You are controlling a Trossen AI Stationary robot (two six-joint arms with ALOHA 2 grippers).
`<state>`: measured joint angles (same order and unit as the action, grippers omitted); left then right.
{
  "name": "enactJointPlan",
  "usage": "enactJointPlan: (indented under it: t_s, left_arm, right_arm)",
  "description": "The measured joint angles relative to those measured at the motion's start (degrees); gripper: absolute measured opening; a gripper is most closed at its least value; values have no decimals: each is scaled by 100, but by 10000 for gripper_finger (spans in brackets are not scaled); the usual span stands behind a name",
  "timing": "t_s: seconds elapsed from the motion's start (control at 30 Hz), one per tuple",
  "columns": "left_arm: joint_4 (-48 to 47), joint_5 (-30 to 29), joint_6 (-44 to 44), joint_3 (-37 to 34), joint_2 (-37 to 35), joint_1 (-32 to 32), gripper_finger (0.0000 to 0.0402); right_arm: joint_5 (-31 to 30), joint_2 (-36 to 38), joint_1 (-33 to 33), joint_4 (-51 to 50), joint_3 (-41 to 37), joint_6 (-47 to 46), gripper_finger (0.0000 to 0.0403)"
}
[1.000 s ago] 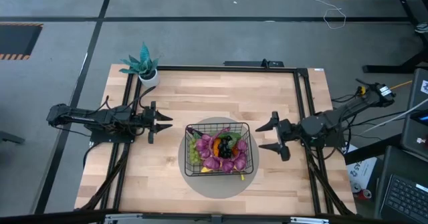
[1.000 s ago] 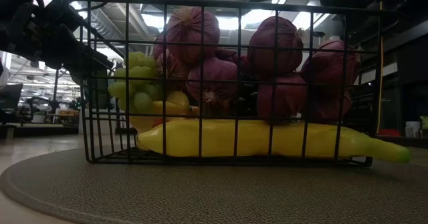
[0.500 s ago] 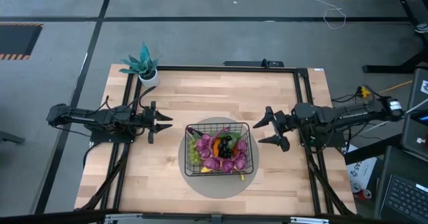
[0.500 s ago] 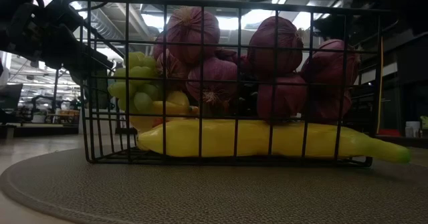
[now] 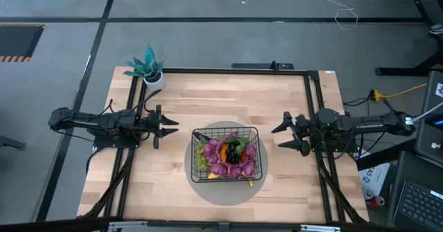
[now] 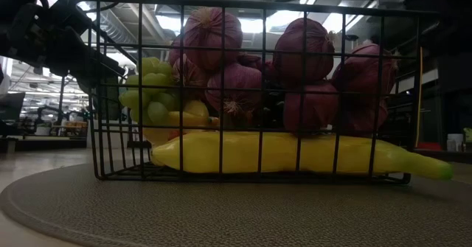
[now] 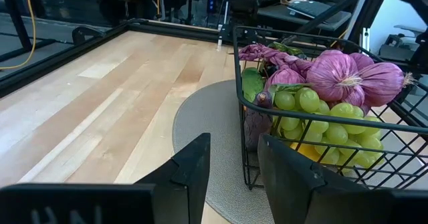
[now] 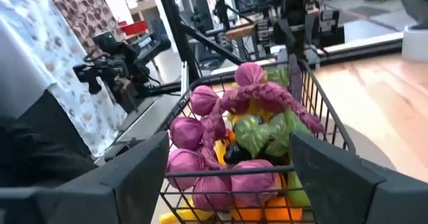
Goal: Build produce basket
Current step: Return to Home Position
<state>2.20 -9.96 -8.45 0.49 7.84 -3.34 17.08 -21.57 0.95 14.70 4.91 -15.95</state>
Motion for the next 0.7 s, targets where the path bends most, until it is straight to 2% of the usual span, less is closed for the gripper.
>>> enactJointPlan:
  t_s: [0.1, 0.33, 0.6, 0.7]
  left_arm:
    - [0, 0, 0, 0, 1, 1, 121]
    - [0, 0, 1, 0, 1, 1, 121]
    - [0, -2, 0, 0, 2, 0, 121]
    - [0, -1, 0, 0, 1, 0, 121]
  right_arm:
    - [-15, 344, 2, -454, -6, 248, 310]
    - [-554, 1010, 2, -1397, -9, 465, 310]
    - [-550, 1606, 2, -1167, -445, 716, 310]
    - [-758, 1694, 4, -1251, -444, 713, 310]
